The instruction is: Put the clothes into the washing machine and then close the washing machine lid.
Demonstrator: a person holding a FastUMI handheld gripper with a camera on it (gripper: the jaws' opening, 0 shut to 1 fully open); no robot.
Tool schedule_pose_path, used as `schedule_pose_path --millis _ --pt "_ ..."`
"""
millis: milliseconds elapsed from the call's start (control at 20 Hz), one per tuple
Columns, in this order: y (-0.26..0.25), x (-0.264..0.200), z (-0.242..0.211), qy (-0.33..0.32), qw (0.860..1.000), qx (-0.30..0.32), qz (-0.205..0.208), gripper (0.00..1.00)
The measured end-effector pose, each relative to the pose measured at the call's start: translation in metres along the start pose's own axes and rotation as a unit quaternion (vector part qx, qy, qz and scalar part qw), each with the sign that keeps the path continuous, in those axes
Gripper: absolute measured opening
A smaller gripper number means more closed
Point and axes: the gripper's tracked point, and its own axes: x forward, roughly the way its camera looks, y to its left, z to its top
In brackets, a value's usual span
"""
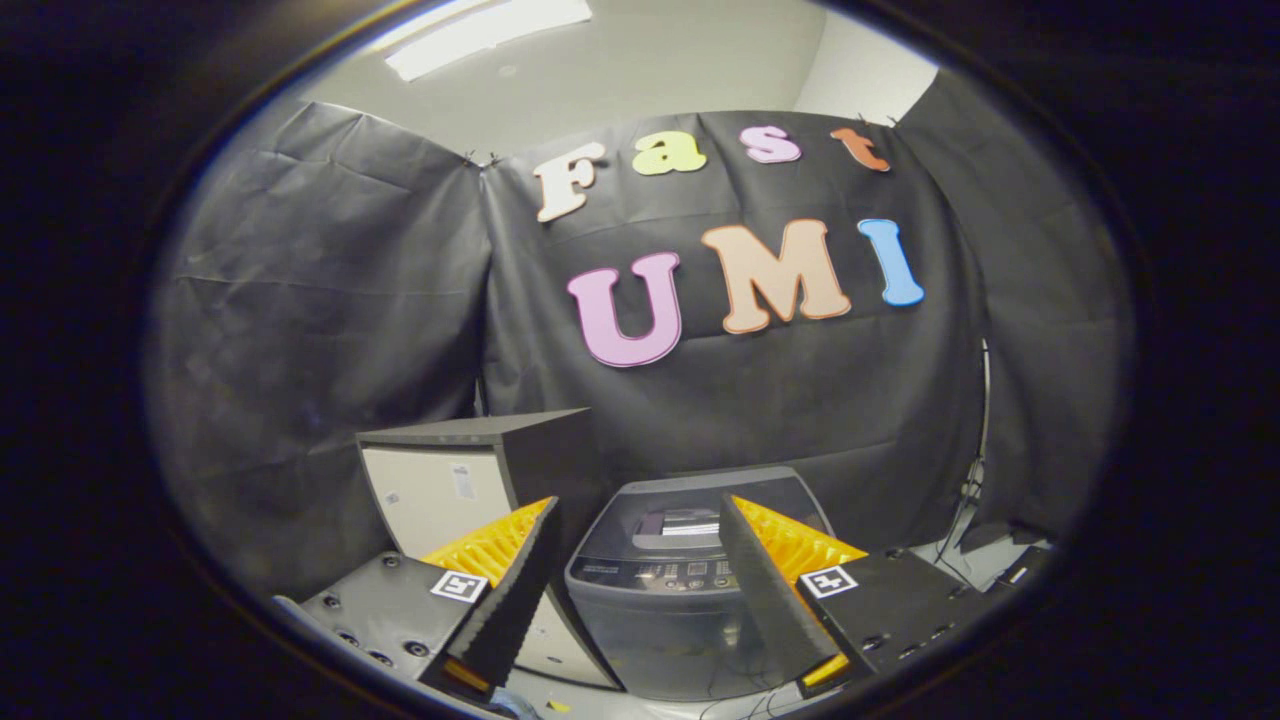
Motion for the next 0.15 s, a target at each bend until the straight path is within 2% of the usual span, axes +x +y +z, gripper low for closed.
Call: schedule_pose_path --millis 150 --pt "0.0075 -0.0033 0.0024 -0.001 1.000 -0.014 0.010 0.98"
